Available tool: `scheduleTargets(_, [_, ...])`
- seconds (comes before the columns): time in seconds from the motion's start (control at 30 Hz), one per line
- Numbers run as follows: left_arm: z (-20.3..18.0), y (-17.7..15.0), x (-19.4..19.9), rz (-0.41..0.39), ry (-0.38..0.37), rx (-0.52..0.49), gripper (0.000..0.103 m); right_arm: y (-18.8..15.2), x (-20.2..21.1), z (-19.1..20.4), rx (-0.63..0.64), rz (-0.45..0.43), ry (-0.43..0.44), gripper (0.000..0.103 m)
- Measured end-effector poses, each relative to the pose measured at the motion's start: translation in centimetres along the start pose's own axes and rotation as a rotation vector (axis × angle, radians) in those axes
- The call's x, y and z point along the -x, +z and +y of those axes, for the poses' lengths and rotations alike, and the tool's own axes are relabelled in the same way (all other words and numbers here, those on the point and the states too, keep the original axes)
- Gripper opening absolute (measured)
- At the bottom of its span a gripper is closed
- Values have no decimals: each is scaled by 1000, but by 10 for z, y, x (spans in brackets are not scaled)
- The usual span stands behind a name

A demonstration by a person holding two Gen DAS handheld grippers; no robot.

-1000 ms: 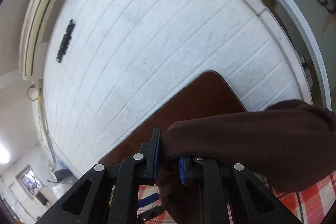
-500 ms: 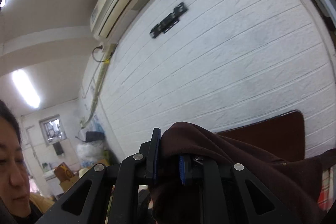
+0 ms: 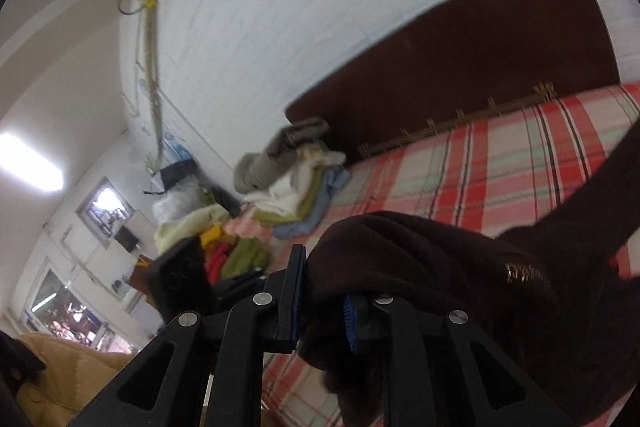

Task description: Fold clothes

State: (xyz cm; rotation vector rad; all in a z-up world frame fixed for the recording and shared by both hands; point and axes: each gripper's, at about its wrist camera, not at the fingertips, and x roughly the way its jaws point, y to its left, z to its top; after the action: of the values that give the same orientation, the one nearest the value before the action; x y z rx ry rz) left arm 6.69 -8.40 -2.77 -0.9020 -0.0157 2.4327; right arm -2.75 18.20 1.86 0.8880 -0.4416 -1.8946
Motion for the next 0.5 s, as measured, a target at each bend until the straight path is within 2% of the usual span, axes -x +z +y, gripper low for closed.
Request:
scheduleTargets(0.17, [-14, -24, -3, 20, -72, 19, 87, -52, -36, -9, -26, 108, -65, 19])
scheduleTargets(0.23, [-18, -31, -14, 51, -56, 21, 87, -64, -38, -6, -3, 145, -108, 22])
scheduleTargets(0.33, [-22, -43, -34, 116, -1, 13, 87, -67, -22, -5, 6, 129, -128, 22])
scheduleTargets(0.47, [-30, -55, -56, 181, 23, -8, 87, -63, 7, -9, -7, 45, -135, 22])
scheduleTargets(0.5, [-36, -55, -61, 187, 22, -36, 87, -63, 10, -11, -12, 36, -144, 34])
